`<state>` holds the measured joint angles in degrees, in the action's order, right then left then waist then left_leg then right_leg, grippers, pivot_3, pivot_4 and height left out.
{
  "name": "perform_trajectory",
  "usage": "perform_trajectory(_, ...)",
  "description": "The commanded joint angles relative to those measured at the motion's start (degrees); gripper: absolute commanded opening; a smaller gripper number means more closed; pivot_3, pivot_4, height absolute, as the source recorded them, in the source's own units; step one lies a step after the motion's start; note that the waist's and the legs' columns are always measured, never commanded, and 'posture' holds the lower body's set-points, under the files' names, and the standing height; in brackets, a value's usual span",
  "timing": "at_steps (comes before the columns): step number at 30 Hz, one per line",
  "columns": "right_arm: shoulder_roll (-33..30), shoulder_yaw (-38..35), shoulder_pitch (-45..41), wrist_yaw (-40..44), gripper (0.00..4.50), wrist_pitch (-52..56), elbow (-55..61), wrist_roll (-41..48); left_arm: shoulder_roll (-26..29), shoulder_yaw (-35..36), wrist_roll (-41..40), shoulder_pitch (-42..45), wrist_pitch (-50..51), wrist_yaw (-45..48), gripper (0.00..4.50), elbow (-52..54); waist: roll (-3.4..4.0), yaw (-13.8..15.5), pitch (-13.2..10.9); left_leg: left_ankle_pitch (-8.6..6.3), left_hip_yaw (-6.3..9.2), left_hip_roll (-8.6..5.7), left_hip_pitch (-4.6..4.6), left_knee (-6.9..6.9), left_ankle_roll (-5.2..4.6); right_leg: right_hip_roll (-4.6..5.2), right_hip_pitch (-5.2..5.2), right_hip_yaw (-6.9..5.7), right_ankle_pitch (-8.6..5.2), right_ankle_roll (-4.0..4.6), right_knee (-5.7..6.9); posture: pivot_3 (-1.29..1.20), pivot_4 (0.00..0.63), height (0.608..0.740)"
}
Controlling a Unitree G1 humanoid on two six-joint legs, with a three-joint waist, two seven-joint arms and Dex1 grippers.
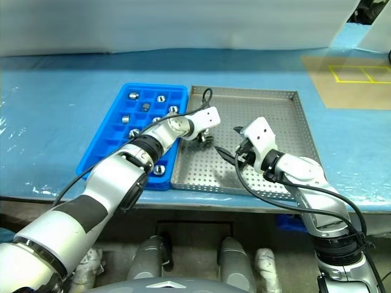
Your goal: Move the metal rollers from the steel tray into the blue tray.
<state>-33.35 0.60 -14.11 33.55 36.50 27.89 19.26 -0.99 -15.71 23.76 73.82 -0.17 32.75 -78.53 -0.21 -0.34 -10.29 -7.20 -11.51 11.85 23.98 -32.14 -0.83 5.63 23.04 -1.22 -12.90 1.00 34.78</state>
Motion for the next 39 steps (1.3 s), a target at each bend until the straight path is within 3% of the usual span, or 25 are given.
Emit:
perform_trajectory(1, 0.07, -1.90, -0.11, -0.23, 4.11, -0.97, 2.67, 0.89, 0.76, -0.39, 0.98, -0.90, 0.63, 0.73, 2.35, -0.65, 0.00, -0.25, 0.00, -0.01, 0.01, -0.01, 0.00, 0.00, -0.01, 0.01, 0.00, 0.00, 0.00, 0.00, -0.01, -0.47, 0.150, 0.740)
perform_trajectory(2, 0.03, -1.91, -0.18, -0.19, 4.11, -1.01, 2.62, 0.92, 0.86, -0.45, 1.07, -0.93, 0.71, 0.91, 2.04, -0.65, 0.00, -0.35, 0.00, -0.01, 0.01, -0.01, 0.01, 0.00, -0.02, 0.02, 0.00, 0.00, 0.00, 0.00, -0.01, -0.47, 0.150, 0.740)
perform_trajectory(16, 0.22, -0.61, -2.40, 0.68, 4.11, -2.81, -0.23, 0.50, 3.49, 1.58, -1.01, -0.23, -1.76, 5.30, 1.75, -0.05, 0.00, -0.46, 0.00, -0.03, 0.03, 0.00, 0.04, 0.07, -0.03, 0.02, 0.05, -0.01, 0.01, -0.02, -0.11, -0.42, 0.150, 0.740)
perform_trajectory(20, 0.41, 0.03, -3.67, 1.23, 4.11, -3.68, -1.46, 0.24, 4.13, 7.98, -7.76, 1.97, -4.39, 13.30, 1.75, 1.13, -0.01, -0.32, -0.02, -0.03, 0.01, -0.02, 0.14, 0.16, -0.03, 0.07, 0.15, -0.01, 0.01, -0.02, -0.15, -0.41, 0.150, 0.740)
perform_trajectory(26, 0.43, 0.59, -6.22, 2.65, 4.11, -4.84, -3.43, -0.04, 8.32, 16.14, -17.67, 5.52, -2.54, 33.92, 1.75, 3.32, 0.00, -0.23, -0.04, -0.05, -0.06, -0.03, 0.47, 0.25, -0.09, 0.15, 0.48, -0.02, 0.01, -0.01, -0.16, -0.38, 0.150, 0.740)
perform_trajectory(39, 1.61, 4.75, -13.59, 9.14, 4.11, -9.48, -11.37, -1.06, 25.01, 16.52, -21.54, 1.82, -3.35, 51.76, 1.75, 12.47, 0.04, 1.25, -0.08, -0.01, -0.18, 0.02, 0.44, 0.49, -0.01, 0.15, 0.66, 0.03, 0.00, 0.00, -0.10, -0.18, 0.150, 0.740)
